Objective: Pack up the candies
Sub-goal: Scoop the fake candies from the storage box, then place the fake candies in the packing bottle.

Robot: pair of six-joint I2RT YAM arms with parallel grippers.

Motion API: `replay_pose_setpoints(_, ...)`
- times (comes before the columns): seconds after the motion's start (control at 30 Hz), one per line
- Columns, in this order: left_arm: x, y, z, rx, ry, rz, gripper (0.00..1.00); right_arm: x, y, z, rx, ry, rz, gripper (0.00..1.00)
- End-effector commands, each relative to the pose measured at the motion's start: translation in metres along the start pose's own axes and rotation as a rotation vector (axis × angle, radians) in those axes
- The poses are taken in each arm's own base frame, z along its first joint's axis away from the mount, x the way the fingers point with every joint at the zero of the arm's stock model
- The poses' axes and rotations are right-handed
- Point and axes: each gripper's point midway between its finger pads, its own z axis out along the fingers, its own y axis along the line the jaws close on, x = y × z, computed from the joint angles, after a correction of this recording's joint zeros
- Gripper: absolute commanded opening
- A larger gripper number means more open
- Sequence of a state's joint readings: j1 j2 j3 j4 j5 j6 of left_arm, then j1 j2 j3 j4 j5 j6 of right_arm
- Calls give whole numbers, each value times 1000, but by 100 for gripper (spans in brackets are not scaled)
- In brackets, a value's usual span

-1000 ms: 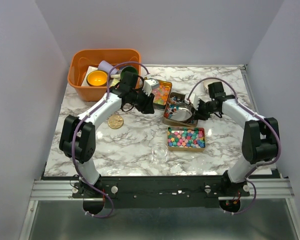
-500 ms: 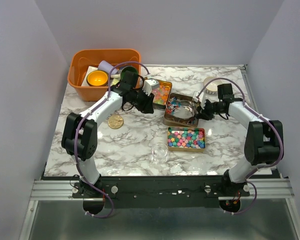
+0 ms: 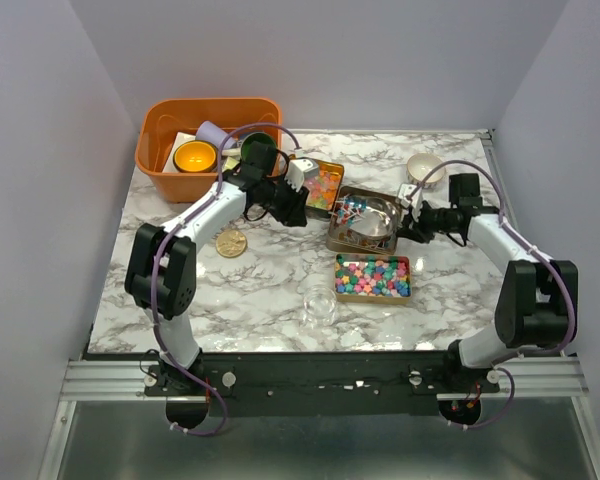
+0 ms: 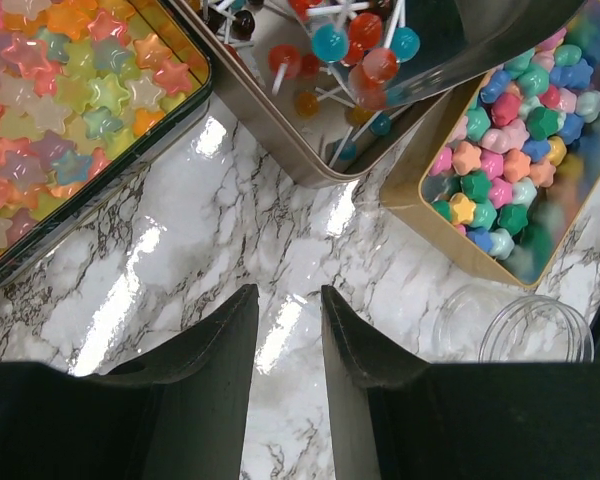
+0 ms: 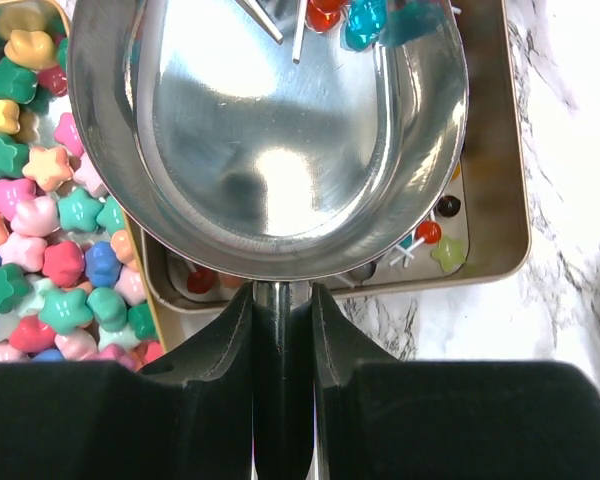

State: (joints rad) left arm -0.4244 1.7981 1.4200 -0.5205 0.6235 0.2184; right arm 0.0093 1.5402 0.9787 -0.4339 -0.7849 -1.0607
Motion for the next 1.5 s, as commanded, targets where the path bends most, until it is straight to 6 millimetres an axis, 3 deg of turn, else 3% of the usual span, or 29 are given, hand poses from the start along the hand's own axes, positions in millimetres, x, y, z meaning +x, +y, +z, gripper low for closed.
replay_pose_setpoints(0.0,-11,11,-3,-42,-6,27,42,-17,-10,-20,63,-117,-19,1)
replay_pose_setpoints(0.13,-16,18,-15,-96,-9,44,44,-31,-10,-38,124,-179,-39,1)
replay_pose_setpoints(0.17,-18,22,-21,-114,-17,43,45,-48,-15,-49,170,-216,-74,1)
replay_pose_setpoints(0.27,-17,26,-32,-142,-14,31,47,-68,-10,-58,193,-289,-81,1)
replay_pose_setpoints(0.47,-10,29,-50,-174,-30,6,49,-80,-17,-68,197,-275,-31,1)
replay_pose_setpoints(0.6,-16,26,-63,-211,-78,-10,61,-86,7,-82,108,-175,-123,1)
replay_pose_setpoints(0.67,-17,24,-70,-235,-99,-41,71,-74,25,-86,46,-94,-122,1)
replay_pose_setpoints(0.73,-10,24,-69,-249,-104,-45,77,-75,29,-95,34,-45,-158,1)
replay_pose_setpoints(0.87,-14,21,-88,-302,-164,-73,88,-72,51,-102,-18,42,-257,1)
replay_pose_setpoints(0.97,-9,11,-97,-267,-190,-96,93,-77,72,-98,-80,81,-332,1)
replay_pose_setpoints(1.07,8,5,-102,-259,-175,-149,96,-80,93,-89,-137,105,-365,1)
replay_pose_setpoints(1.1,19,4,-99,-255,-167,-178,97,-81,99,-87,-149,113,-379,1)
replay_pose_setpoints(1.27,34,3,-109,-311,-212,-283,99,-83,125,-69,-216,175,-414,1)
replay_pose_setpoints(1.47,48,24,-126,-484,-213,-323,99,-87,129,-53,-225,267,-427,1)
